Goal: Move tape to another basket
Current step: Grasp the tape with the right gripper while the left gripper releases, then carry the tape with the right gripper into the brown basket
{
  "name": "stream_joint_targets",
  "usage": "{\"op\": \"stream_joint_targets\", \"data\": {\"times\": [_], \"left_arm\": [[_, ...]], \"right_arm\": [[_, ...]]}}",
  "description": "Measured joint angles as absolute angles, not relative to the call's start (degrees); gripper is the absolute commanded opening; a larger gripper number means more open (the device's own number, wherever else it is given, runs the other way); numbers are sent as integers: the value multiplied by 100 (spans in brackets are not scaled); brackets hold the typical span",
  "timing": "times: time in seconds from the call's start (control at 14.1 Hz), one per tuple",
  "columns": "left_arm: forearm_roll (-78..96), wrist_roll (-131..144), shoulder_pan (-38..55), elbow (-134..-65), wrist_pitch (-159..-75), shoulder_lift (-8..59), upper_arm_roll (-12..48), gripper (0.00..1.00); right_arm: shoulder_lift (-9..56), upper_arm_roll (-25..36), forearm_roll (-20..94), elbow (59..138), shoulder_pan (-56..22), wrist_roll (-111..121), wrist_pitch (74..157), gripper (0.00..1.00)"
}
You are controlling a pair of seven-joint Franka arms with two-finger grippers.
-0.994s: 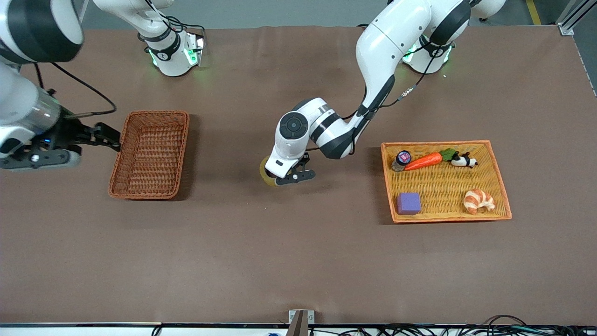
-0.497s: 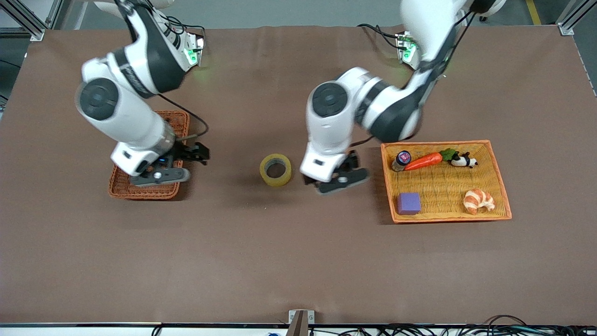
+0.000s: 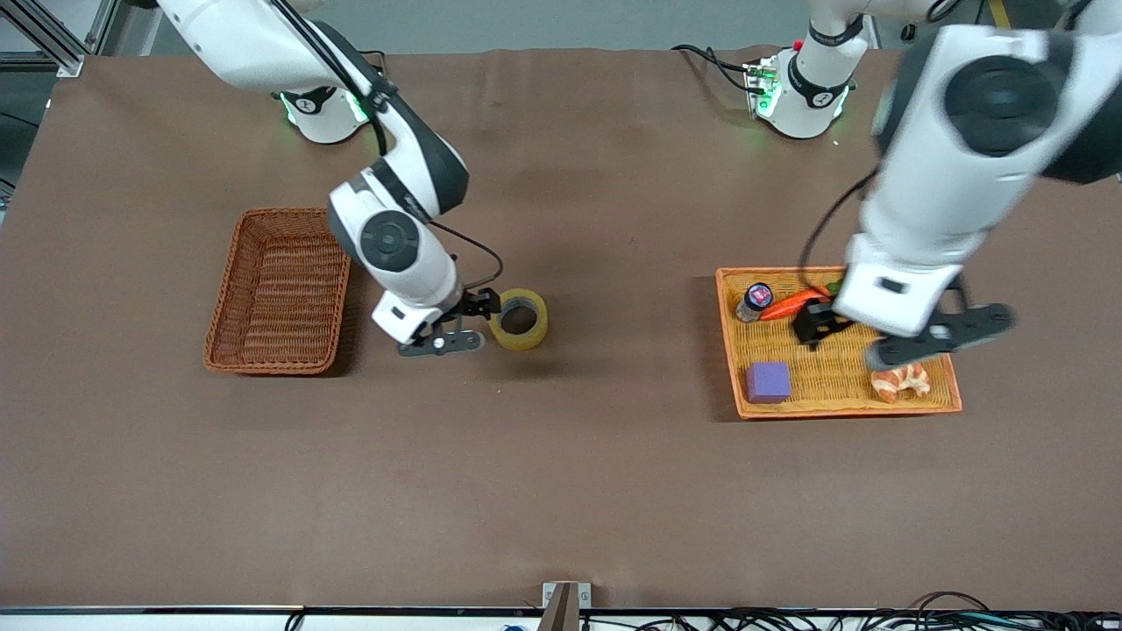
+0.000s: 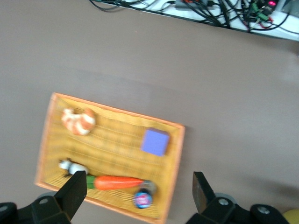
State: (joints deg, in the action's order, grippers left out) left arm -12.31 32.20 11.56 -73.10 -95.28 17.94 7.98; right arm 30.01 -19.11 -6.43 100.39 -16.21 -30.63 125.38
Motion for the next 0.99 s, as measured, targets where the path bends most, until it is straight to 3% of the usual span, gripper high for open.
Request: {"op": "stream_joint_targets", "data": {"times": [0.5, 0.71, 0.99], "left_arm": [[-496, 1509, -73, -8723, -9338, 302, 807, 100], [-384, 1468, -209, -8983, -9280, 42, 800, 100], [-112, 1280, -417, -8952, -9279, 36, 793, 100]], "right_arm": [[3596, -1912, -923, 10030, -1873, -3138, 13054, 100], [3681, -1911, -1049, 10029, -1892, -3140, 13109, 99], [3795, -1899, -1121, 10028, -1892, -3184, 13251, 85]]}}
